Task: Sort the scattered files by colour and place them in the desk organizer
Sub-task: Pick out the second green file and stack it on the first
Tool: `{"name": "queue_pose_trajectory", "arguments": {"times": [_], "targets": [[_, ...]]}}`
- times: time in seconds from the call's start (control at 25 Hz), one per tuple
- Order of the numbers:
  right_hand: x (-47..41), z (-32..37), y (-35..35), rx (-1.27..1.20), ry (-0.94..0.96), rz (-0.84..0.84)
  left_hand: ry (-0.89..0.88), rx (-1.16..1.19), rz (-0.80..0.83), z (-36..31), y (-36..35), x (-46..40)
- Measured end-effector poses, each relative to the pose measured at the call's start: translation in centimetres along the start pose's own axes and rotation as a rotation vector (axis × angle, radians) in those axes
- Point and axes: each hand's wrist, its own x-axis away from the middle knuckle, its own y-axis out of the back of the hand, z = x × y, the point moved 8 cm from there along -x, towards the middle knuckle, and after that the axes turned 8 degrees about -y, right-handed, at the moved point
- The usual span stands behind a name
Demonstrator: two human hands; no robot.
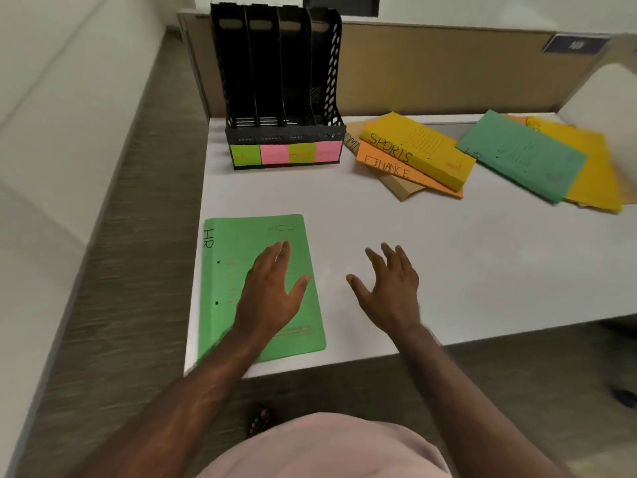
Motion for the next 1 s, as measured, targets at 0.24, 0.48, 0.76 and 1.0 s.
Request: {"name": "queue_pose_trajectory", "arguments": {"times": [0.24, 0.48, 0.76, 1.0], "targets": [[1.1, -9.8, 4.8, 0.012, -0.165, -0.029, -0.121, -0.031, 0.038, -8.6, -5.4, -1.7], [3.6, -20.3, 8.9, 0.046, -0.349, -0.011, -0.214, -0.037, 0.177, -18.5, -12.8, -2.4], [6.2, -29.6, 12.6, -0.061, -0.49, -0.074, -0.296, -0.03, 0.257, -27.9, -18.7, -3.1], [7.3, -35.7, 15.0, -0.144, -0.607, -0.166, -0.382, 0.012, 0.288, -33.6, -22.2, -4.5]]}}
